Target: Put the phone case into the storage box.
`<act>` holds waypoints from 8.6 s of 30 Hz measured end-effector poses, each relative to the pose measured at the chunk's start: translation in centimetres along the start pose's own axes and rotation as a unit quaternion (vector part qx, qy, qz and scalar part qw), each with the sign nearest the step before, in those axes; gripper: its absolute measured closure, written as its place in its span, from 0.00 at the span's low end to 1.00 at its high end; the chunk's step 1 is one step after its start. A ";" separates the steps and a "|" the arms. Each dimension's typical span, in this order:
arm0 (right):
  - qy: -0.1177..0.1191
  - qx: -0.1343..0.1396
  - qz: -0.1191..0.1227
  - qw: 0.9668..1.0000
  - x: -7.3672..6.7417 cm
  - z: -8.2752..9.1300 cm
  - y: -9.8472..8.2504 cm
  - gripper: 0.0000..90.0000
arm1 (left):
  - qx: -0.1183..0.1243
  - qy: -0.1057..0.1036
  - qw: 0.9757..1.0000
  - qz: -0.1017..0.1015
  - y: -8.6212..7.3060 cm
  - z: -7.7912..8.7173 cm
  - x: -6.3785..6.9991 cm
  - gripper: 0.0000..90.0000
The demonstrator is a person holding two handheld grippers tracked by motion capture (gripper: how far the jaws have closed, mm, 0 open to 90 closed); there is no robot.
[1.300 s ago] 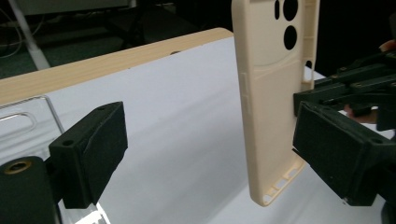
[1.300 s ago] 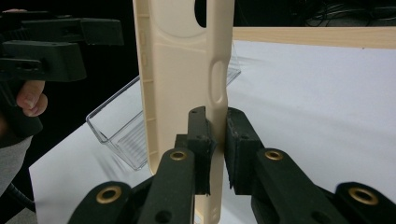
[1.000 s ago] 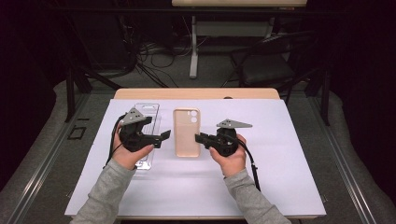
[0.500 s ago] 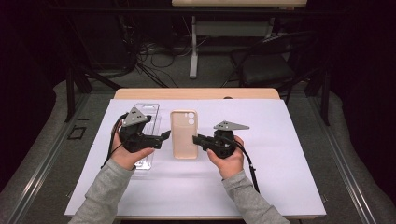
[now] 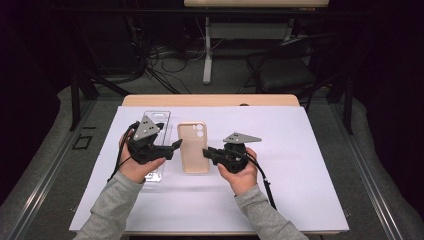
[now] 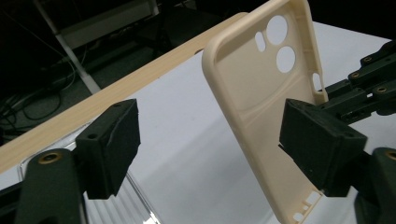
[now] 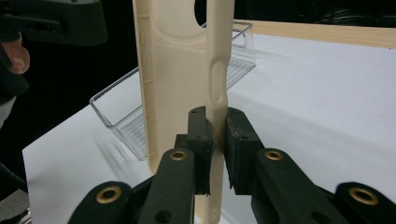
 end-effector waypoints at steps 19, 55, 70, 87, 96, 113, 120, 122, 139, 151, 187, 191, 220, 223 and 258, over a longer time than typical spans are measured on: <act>0.000 -0.003 0.020 1.000 -0.9 -0.5 -0.6 0.91 | 0.007 0.014 0.999 -0.036 0.4 0.5 0.2 0.43; -0.002 -0.005 0.042 0.999 -1.5 -0.7 -0.8 0.91 | -0.015 0.030 0.994 -0.104 0.2 0.3 0.6 0.70; -0.002 -0.012 0.049 0.999 -1.8 -0.9 -1.1 0.91 | -0.019 0.032 0.991 -0.125 0.2 0.3 0.5 0.79; -0.001 -0.016 0.050 0.999 -1.8 -1.1 -1.3 0.91 | -0.031 0.031 0.989 -0.142 0.1 0.3 0.5 0.85; -0.001 -0.018 0.050 0.999 -1.9 -1.1 -1.4 0.91 | -0.035 0.031 0.988 -0.148 0.1 0.4 0.5 0.87; 0.006 -0.019 0.047 0.999 -2.0 -1.2 -1.5 0.91 | -0.043 0.029 0.988 -0.146 0.0 0.6 0.4 0.89; 0.006 -0.019 0.048 0.999 -1.9 -1.2 -1.5 0.91 | -0.043 0.029 0.988 -0.143 0.0 0.6 0.4 0.89; 0.007 -0.018 0.048 0.999 -1.9 -1.2 -1.5 0.91 | -0.044 0.029 0.989 -0.140 0.0 0.6 0.3 0.89; 0.010 -0.017 0.038 0.999 -1.8 -1.4 -1.5 0.89 | -0.044 0.026 0.990 -0.129 -0.1 0.6 0.2 0.89; 0.013 -0.020 0.036 0.999 -1.6 -1.3 -1.5 0.84 | -0.038 0.028 0.992 -0.119 -0.3 0.4 -0.4 0.89; -0.041 -0.030 0.107 0.993 -0.6 0.7 0.1 0.54 | -0.019 0.039 0.994 -0.096 -0.9 0.1 -2.0 0.89; -0.039 -0.023 0.111 0.993 -0.5 1.4 -0.1 0.53 | -0.020 0.040 0.994 -0.096 -1.0 0.0 -2.1 0.89; -0.097 -0.011 0.120 0.988 2.9 5.5 -2.1 0.34 | -0.024 0.043 0.994 -0.102 -0.7 0.5 -1.6 0.89; -0.102 -0.011 0.117 0.988 3.2 5.9 -2.2 0.33 | -0.023 0.044 0.994 -0.097 -0.7 0.6 -1.7 0.89; -0.131 0.004 0.102 0.986 4.9 7.9 -2.3 0.27 | -0.072 0.006 0.993 -0.095 3.0 -1.6 -4.4 0.89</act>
Point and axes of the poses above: each handheld gripper's, and its own axes: z roughly backward along the jaws, y roughly out of its top, x roughly to its right, the point moved 5 cm from there along -z, roughly forward along the jaws, and after that the axes turned 6 degrees about x, right-handed, at the moved point
